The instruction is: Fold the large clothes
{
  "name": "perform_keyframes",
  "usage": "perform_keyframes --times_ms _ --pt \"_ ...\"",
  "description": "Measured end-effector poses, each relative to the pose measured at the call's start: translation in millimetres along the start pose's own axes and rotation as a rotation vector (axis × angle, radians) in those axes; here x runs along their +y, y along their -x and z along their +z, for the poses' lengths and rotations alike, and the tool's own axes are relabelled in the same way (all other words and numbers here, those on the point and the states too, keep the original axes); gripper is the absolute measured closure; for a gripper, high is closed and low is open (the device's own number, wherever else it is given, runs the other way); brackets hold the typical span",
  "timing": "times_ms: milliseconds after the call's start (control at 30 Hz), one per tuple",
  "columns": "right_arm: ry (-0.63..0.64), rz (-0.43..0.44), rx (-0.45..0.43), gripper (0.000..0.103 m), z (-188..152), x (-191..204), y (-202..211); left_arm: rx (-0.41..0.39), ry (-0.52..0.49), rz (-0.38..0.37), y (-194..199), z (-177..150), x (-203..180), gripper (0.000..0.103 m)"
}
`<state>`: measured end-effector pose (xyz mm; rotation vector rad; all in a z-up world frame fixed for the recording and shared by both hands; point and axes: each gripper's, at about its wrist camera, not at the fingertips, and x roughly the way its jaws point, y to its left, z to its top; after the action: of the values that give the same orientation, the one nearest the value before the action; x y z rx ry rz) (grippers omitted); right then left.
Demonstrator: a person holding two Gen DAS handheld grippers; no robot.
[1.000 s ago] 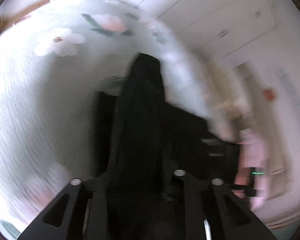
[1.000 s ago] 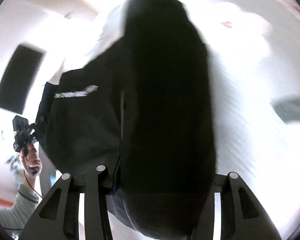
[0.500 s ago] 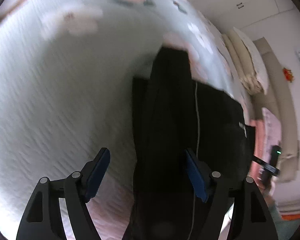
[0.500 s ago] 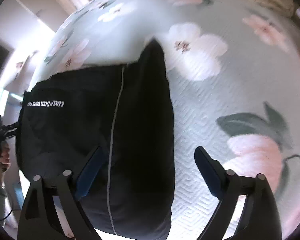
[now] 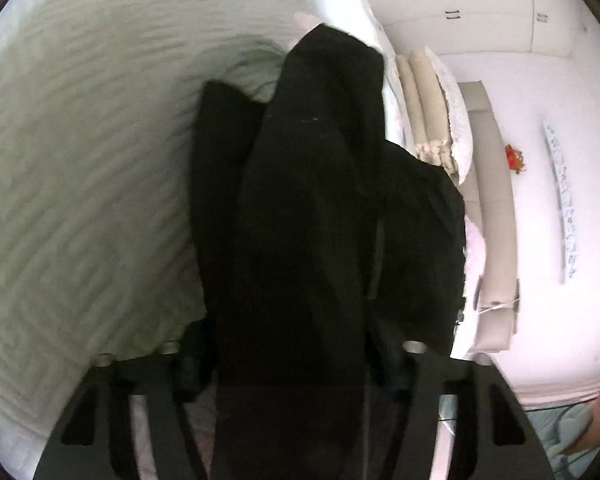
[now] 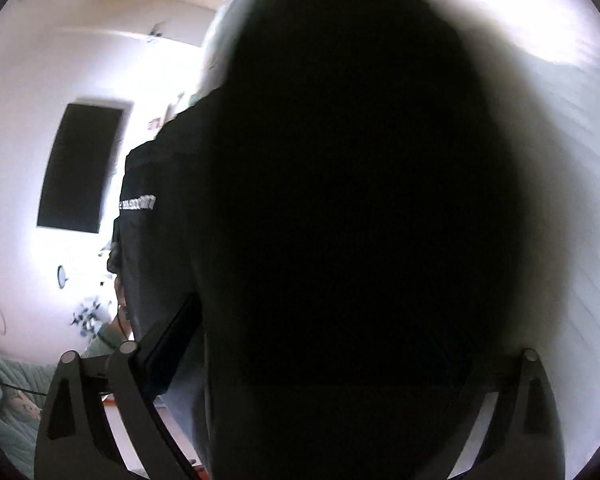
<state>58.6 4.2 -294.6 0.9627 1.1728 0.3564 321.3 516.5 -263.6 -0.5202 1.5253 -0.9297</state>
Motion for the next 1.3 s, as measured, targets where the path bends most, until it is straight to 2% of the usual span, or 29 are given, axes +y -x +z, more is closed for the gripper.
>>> perform_keyframes --times_ms 33,67,100,133,200,367,500,600,700,767,833,967,1033,1067,1100,1133,1167,1200,1233,1267,1300 --pt "0.001 -0.004 -0.005 0.019 2 2 -1 -0.018 -0.031 0.018 1 -3 -8 0.065" --pt "0.004 -0.001 -0.018 0.027 3 5 1 -0.046 -0.064 0.023 8 -8 -18 0.069" --pt "0.009 -0.003 -0.030 0.044 2 8 5 -0.067 -0.083 0.021 14 -11 -27 0.074" --pt "0.016 -0.009 -0.050 0.053 -1 15 12 -0.093 -0.098 0.007 23 -16 -37 0.076" --pt "0.050 -0.032 -0.071 0.063 -6 37 25 -0.134 -0.129 -0.026 42 -26 -62 0.077" --pt "0.189 -0.065 -0.096 0.065 -18 123 38 -0.243 -0.266 -0.023 111 -58 -130 0.077" --pt "0.247 -0.035 -0.136 0.065 -25 202 45 -0.336 -0.293 -0.025 190 -82 -150 0.077" --pt "0.281 -0.027 -0.125 0.065 -34 255 35 -0.382 -0.283 -0.014 237 -101 -155 0.077" --pt "0.296 -0.042 -0.089 0.065 -46 289 8 -0.405 -0.228 0.005 270 -123 -131 0.077" --pt "0.281 -0.052 -0.053 0.065 -53 297 -17 -0.409 -0.182 0.010 278 -132 -108 0.076" --pt "0.259 -0.078 -0.017 0.065 -60 294 -45 -0.384 -0.117 0.024 283 -145 -65 0.076" --pt "0.174 -0.144 0.080 0.065 -75 257 -116 -0.331 0.040 0.054 255 -157 15 0.074" --pt "0.108 -0.205 0.122 0.062 -78 225 -151 -0.303 0.164 0.104 232 -160 75 0.067" --pt "0.079 -0.279 0.114 0.054 -78 207 -164 -0.312 0.228 0.131 227 -162 102 0.062" --pt "0.051 -0.312 0.100 0.038 -76 192 -167 -0.331 0.316 0.091 222 -165 136 0.047" --pt "-0.028 -0.283 0.071 0.035 -73 170 -164 -0.358 0.408 -0.056 220 -170 166 0.046" --pt "-0.132 -0.231 0.039 0.036 -71 149 -155 -0.381 0.460 -0.139 223 -174 179 0.048" --pt "-0.190 -0.214 0.023 0.036 -71 138 -147 -0.394 0.477 -0.141 232 -175 181 0.049" --pt "-0.226 -0.215 0.000 0.036 -71 131 -133 -0.403 0.449 -0.085 242 -176 175 0.047" --pt "-0.228 -0.240 -0.019 0.036 -72 130 -121 -0.420 0.397 0.015 257 -178 163 0.045" --pt "-0.224 -0.282 -0.030 0.036 -72 134 -108 -0.425 0.377 0.070 265 -179 155 0.045"
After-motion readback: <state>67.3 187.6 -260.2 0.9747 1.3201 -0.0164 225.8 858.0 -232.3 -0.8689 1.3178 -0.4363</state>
